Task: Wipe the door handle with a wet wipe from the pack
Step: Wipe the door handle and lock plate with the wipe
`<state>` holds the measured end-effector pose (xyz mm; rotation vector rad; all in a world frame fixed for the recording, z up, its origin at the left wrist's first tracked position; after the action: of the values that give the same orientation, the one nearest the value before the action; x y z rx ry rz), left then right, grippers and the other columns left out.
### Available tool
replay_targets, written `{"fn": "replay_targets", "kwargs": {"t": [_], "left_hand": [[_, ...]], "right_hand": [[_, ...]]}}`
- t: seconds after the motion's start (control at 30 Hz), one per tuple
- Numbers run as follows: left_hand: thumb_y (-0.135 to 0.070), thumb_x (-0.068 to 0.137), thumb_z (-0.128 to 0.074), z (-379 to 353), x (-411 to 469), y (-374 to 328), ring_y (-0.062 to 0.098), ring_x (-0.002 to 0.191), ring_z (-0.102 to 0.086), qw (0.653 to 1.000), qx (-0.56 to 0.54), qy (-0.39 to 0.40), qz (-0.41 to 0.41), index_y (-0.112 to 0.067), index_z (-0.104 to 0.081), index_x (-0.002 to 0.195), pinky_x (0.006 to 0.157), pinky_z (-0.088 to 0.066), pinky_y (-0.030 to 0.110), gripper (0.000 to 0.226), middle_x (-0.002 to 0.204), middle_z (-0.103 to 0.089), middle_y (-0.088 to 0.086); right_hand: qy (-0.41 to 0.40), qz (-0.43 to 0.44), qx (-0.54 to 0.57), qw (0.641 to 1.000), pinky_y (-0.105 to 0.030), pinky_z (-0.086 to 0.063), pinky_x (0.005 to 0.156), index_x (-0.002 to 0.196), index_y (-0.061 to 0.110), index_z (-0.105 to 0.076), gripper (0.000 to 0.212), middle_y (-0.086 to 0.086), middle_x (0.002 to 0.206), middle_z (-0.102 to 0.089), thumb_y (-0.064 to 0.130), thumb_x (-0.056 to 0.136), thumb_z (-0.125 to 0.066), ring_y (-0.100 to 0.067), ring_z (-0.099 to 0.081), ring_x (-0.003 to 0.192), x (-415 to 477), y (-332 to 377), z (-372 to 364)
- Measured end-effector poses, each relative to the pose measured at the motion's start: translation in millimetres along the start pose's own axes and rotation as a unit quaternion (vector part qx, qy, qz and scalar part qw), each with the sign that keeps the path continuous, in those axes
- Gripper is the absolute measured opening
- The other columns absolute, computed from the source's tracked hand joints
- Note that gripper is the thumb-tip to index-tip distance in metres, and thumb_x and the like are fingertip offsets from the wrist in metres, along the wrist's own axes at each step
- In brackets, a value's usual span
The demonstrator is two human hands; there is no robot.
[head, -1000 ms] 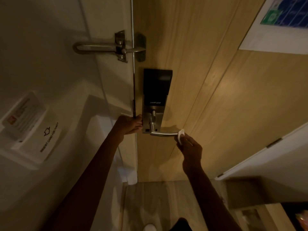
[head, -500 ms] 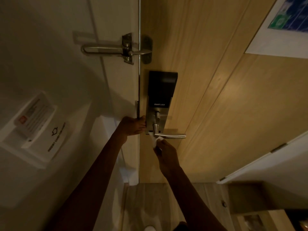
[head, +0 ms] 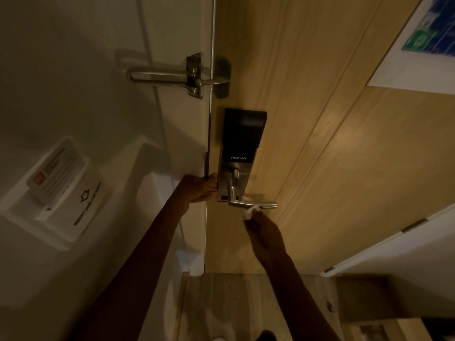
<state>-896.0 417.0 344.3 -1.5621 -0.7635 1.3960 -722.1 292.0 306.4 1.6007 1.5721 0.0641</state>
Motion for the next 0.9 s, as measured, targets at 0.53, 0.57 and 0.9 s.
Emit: {"fn": "replay_targets", "kwargs": {"t": [0.53, 0.57, 0.9], "left_hand": [[-0.053, 0.078, -0.069, 5, 3, 1, 0.013, 0.085, -0.075, 0.999, 0.035, -0.020, -0.026, -0.005, -0.071, 0.100, 0.080, -0.060, 0.031, 0.053, 0.095, -0.076, 0.009], [-0.053, 0.079, -0.068, 3, 4, 0, 0.014, 0.085, -0.074, 0.999, 0.037, -0.018, -0.030, -0.004, -0.071, 0.101, 0.083, -0.060, 0.032, 0.055, 0.097, -0.076, 0.011], [-0.057, 0.087, -0.055, 2, -4, -8, 0.009, 0.086, -0.073, 0.998, 0.064, 0.010, -0.022, -0.010, -0.072, 0.098, 0.077, -0.059, 0.022, 0.051, 0.104, -0.075, 0.008]], "right_hand": [[0.001, 0.474, -0.689, 0.548, -0.032, -0.045, 0.084, 0.098, 0.015, -0.074, 0.013, -0.002, 0.099, -0.072, 0.022, 0.094, -0.064, -0.021, -0.062, 0.096, -34, 105, -28], [-0.002, 0.476, -0.696, 0.537, -0.032, -0.042, 0.084, 0.095, 0.015, -0.074, 0.015, -0.003, 0.097, -0.071, 0.026, 0.094, -0.063, -0.021, -0.060, 0.095, -35, 104, -35], [-0.143, 0.349, -0.630, 0.679, -0.036, -0.048, 0.093, 0.090, 0.022, -0.078, 0.025, 0.003, 0.084, -0.078, 0.045, 0.087, -0.068, -0.012, -0.070, 0.078, -4, 64, -86]]}}
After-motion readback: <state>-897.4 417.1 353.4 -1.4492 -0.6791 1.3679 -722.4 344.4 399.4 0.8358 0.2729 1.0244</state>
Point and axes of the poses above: each hand's wrist, its own x-axis towards the middle knuckle, its own z-axis out of the back of the hand, y = z × x, the point moved 9 cm from there along x, towards the middle knuckle
